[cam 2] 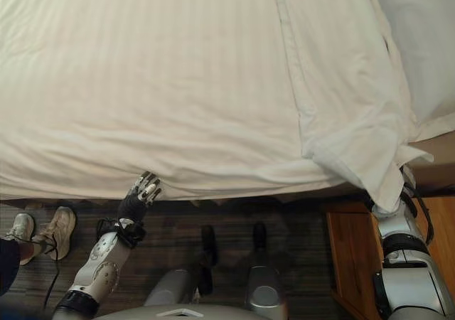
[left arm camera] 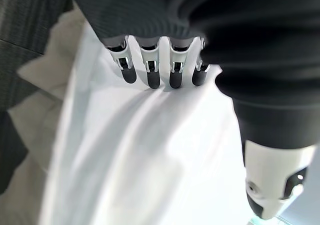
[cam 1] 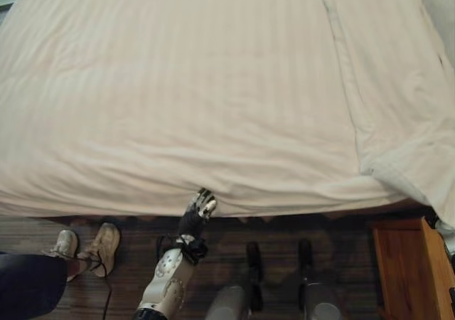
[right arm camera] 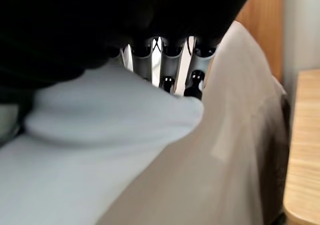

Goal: Making the bed.

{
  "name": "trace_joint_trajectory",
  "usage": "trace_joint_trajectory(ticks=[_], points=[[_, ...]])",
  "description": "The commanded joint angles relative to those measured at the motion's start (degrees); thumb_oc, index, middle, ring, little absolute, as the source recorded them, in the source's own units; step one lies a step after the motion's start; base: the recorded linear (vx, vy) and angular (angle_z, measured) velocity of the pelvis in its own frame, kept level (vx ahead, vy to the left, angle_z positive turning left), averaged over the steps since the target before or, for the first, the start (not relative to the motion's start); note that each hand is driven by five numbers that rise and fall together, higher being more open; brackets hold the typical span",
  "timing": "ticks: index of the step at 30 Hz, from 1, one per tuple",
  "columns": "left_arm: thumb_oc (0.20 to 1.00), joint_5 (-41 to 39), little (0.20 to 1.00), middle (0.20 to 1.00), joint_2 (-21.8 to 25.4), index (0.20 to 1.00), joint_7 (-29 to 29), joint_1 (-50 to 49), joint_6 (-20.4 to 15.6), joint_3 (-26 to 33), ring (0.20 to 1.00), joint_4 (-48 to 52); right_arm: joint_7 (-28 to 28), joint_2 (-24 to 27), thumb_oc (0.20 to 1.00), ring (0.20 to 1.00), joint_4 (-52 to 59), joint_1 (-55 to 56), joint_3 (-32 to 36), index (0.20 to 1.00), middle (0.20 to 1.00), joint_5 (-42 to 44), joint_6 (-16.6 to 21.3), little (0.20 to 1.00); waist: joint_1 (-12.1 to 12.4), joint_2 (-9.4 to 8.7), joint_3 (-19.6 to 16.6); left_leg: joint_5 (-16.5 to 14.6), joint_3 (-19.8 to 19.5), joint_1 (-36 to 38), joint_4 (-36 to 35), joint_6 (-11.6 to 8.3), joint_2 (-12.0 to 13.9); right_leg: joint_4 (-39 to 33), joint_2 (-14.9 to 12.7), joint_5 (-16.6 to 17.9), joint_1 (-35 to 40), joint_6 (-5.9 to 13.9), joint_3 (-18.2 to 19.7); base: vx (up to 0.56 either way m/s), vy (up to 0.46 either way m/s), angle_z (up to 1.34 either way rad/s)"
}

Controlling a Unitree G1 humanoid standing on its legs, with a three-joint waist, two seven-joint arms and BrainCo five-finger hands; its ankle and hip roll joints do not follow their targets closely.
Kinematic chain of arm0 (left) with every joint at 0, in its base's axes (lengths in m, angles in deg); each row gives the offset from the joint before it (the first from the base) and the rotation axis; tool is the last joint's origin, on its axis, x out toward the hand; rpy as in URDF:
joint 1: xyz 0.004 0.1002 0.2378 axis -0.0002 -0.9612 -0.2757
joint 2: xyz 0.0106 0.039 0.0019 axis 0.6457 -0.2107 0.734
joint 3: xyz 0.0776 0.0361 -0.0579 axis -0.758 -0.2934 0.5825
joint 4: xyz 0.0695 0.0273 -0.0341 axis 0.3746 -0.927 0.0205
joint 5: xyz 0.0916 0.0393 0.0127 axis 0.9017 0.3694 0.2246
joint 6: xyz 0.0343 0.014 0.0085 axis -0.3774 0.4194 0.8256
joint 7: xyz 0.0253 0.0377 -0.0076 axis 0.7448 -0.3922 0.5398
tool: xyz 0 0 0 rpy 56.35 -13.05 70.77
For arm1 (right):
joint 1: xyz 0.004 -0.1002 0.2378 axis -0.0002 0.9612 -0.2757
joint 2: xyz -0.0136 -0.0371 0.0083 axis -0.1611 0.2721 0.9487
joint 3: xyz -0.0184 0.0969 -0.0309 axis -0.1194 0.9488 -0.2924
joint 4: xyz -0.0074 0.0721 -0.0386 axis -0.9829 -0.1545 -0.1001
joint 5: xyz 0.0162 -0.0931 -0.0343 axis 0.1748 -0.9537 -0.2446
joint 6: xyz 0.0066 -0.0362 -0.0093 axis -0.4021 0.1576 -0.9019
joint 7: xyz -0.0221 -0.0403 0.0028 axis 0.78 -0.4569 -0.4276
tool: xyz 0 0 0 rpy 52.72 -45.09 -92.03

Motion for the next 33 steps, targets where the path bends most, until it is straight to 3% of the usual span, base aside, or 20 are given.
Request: trace_joint_trajectory(ticks=[1,10,12,14,15,17,19,21,22,23,24,26,27,29,30,32,33], points=[[1.000,1.27,1.000,1.000,-2.23,1.000,-1.33,1.56,-2.38,0.24,1.000,-0.10,-3.80,0.56,1.000,1.000,-10.88,10.09,-2.48,1.000,1.000,1.86,-7.60,1.000,-3.29,1.57,-0.88,-1.96,-1.60,1.56,0.31,-3.01,0.59,0.74,0.23,0.23,-3.47,1.96,4.06,0.00,0.000,0.00],[1.000,0.26,1.000,1.000,-1.89,1.000,-3.76,0.59,-0.82,1.76,1.000,0.18,-11.86,1.22,1.000,1.000,-19.92,16.29,0.50,1.000,1.000,0.94,-10.58,1.000,-3.83,-0.44,-2.41,-2.80,-1.64,3.38,0.31,-2.97,1.06,0.74,0.75,-0.35,-1.39,1.87,3.64,0.01,-0.004,0.02],[1.000,0.31,1.000,1.000,-1.71,1.000,-5.10,0.01,-0.09,2.53,1.000,0.87,-16.75,1.60,1.000,1.000,-22.74,19.03,1.77,1.000,1.000,0.75,-11.59,1.000,-3.87,-1.38,-3.06,-3.12,-1.73,4.09,0.31,-2.93,1.28,0.74,1.09,-0.63,-0.70,1.78,3.56,0.04,-0.004,-0.05],[1.000,0.31,1.000,1.000,-1.71,1.000,-5.10,-0.01,-0.09,2.52,1.000,0.88,-16.77,1.61,1.000,1.000,-22.74,19.06,1.78,1.000,1.000,0.75,-11.59,1.000,-3.86,-1.37,-3.05,-3.13,-1.72,4.12,0.31,-2.93,1.28,0.74,1.09,-0.64,-0.67,1.77,3.56,0.02,-0.001,-0.10],[1.000,0.20,1.000,1.000,-1.54,1.000,-6.71,-0.84,1.26,3.07,1.000,1.07,-20.59,3.39,1.000,1.000,-26.26,22.27,4.93,1.000,1.000,1.07,-13.03,1.000,-4.23,-2.58,-3.70,-3.49,-1.50,4.78,0.31,-2.94,1.60,0.74,1.31,-0.69,-0.14,1.81,3.52,0.04,-0.007,-0.09],[1.000,0.43,1.000,1.000,-1.28,1.000,-7.68,-1.46,1.88,3.63,1.000,1.53,-23.05,4.85,1.000,1.000,-27.31,23.78,6.28,1.000,1.000,0.30,-13.67,1.000,-4.30,-3.17,-4.15,-3.66,-1.31,4.97,0.31,-2.94,1.71,0.74,1.50,-0.74,0.02,1.84,3.70,0.03,-0.001,-0.10],[1.000,0.39,1.000,1.000,-1.32,1.000,-8.01,-1.85,2.32,3.73,1.000,1.99,-23.15,5.88,1.000,1.000,-27.95,24.38,7.09,1.000,1.000,-0.05,-13.92,1.000,-4.32,-3.41,-4.39,-3.76,-1.21,5.11,0.31,-2.92,1.80,0.74,1.55,-0.77,0.11,1.85,3.75,0.02,0.012,-0.13],[1.000,0.89,1.000,1.000,-1.23,1.000,-6.97,-2.51,2.24,4.08,1.000,2.95,-17.10,11.24,1.000,1.000,-24.83,23.03,12.29,1.000,1.000,2.85,-13.21,1.000,-4.91,-4.08,-4.61,-4.29,-0.55,5.93,0.31,-2.88,2.06,0.74,1.67,-0.74,0.59,2.07,4.14,0.04,0.028,-0.09],[1.000,0.90,1.000,1.000,-1.22,1.000,-6.96,-2.47,2.24,4.06,1.000,2.95,-17.10,11.22,1.000,1.000,-24.78,23.08,12.37,1.000,1.000,2.84,-13.23,1.000,-4.84,-4.11,-4.71,-4.14,-0.50,5.74,0.31,-2.89,2.04,0.74,1.66,-0.62,0.38,2.06,4.20,0.03,0.048,-0.23],[1.000,1.45,1.000,1.000,-1.47,1.000,-5.21,-2.12,1.11,5.15,1.000,2.91,-11.93,11.67,0.598,0.598,-17.27,21.80,18.10,0.598,0.598,15.48,-9.31,0.598,-5.86,-4.50,-4.83,-4.36,0.50,5.77,0.31,-2.85,2.21,0.74,1.99,-0.38,-0.04,2.18,5.17,0.01,0.032,-0.25],[1.000,1.47,1.000,1.000,-1.45,1.000,-5.19,-2.10,1.11,5.11,1.000,2.91,-11.87,11.58,0.200,0.200,-17.11,21.96,18.21,0.200,0.200,15.54,-9.36,0.200,-5.74,-4.52,-4.81,-4.40,0.58,5.81,0.31,-2.84,2.22,0.74,2.01,-0.38,-0.04,2.18,5.25,0.03,0.049,-0.25],[1.000,1.60,1.000,1.000,-1.81,1.000,-3.63,-1.51,0.19,5.40,1.000,2.96,-8.05,9.67,0.200,0.200,-5.09,20.45,24.26,0.200,0.200,33.63,-2.74,0.200,-6.79,-4.84,-5.01,-4.83,1.39,5.97,0.31,-2.69,2.38,0.74,2.32,-0.37,-0.38,2.23,6.24,0.04,0.042,-0.21],[1.000,1.18,1.000,1.000,-2.65,1.000,-2.78,-1.65,-0.21,5.43,1.000,2.69,-7.82,4.17,0.200,0.200,8.99,20.98,27.97,0.200,0.200,47.42,5.24,0.200,-7.85,-4.65,-5.28,-5.47,2.05,6.42,0.31,-2.53,2.50,0.74,2.53,-0.64,-0.29,2.34,7.07,0.03,0.046,-0.40],[1.000,0.45,1.000,1.000,-3.19,1.000,-2.54,-2.09,-0.09,5.56,1.000,1.82,-9.92,-2.46,0.200,0.200,21.55,22.12,28.48,0.200,0.200,55.34,9.49,0.200,-8.21,-4.34,-5.56,-5.67,2.30,6.64,0.31,-2.42,2.48,0.74,2.50,-0.70,-0.28,2.33,7.36,0.03,0.025,-0.31],[1.000,0.44,1.000,1.000,-3.01,1.000,-2.55,-2.11,-0.08,5.55,1.000,1.82,-9.73,-2.83,0.200,0.200,22.01,22.39,28.62,0.200,0.200,55.21,9.39,0.200,-8.14,-4.58,-5.70,-5.32,2.34,6.37,0.31,-2.45,2.43,0.74,2.45,-0.42,-0.56,2.28,7.42,0.03,0.015,-0.11],[1.000,-0.16,1.000,1.000,-3.26,1.000,-2.31,-2.86,0.31,5.64,1.000,1.49,-13.23,-11.61,0.200,0.200,37.60,22.99,24.78,0.200,0.200,60.64,11.16,0.200,-8.23,-4.08,-6.17,-5.36,2.45,6.73,0.31,-2.42,2.36,0.74,2.24,-0.41,-0.33,2.22,7.38,0.00,0.001,-0.02],[1.000,-0.02,1.000,1.000,-3.21,1.000,-2.14,-2.83,0.46,5.34,1.000,1.30,-14.75,-13.56,0.200,0.200,41.55,22.33,22.26,0.200,0.200,62.87,10.98,0.200,-8.03,-3.88,-6.34,-5.35,2.55,6.80,0.31,-2.44,2.31,0.74,2.20,-0.40,-0.28,2.19,7.36,0.00,0.000,0.00]])
